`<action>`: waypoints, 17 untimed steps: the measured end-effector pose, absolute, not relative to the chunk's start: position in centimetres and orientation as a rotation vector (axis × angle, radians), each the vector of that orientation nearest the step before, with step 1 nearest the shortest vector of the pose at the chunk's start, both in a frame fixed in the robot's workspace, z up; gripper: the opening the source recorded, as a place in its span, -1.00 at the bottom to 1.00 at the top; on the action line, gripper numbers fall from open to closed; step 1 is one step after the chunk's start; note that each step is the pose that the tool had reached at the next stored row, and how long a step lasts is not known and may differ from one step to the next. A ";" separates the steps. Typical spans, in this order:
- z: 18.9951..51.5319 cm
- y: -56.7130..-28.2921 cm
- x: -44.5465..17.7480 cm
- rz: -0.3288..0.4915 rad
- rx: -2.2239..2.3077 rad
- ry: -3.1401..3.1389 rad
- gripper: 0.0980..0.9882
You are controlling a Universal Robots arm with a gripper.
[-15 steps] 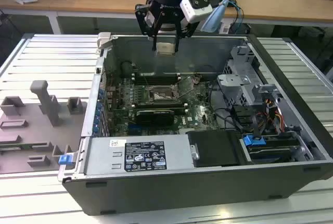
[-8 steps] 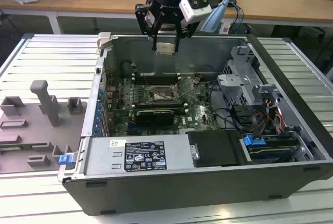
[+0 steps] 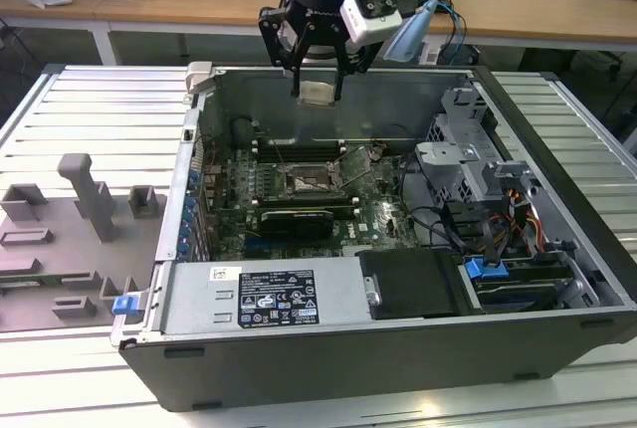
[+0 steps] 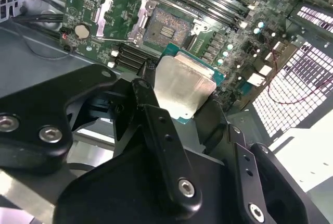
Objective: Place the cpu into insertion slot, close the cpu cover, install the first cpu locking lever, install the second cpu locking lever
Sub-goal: 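Place the cpu into insertion slot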
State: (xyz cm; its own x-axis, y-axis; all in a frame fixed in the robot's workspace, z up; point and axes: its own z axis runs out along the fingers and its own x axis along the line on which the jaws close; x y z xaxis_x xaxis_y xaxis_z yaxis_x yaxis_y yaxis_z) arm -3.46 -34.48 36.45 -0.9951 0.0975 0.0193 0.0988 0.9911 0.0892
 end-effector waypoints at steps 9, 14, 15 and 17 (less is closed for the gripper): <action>36.4 -34.5 -3.5 -0.142 -0.276 -3.115 0.00; 36.4 -34.5 -3.5 -0.142 -0.313 -3.112 0.00; 36.4 -34.5 -3.5 -0.142 -0.319 -3.112 0.00; 36.4 -34.5 -3.5 -0.142 -0.336 -3.111 0.00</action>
State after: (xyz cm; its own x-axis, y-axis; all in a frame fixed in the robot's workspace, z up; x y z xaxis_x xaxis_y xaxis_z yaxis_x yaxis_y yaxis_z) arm -3.46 -34.48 36.42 -0.9769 0.2130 0.0193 0.2138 0.9728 0.0892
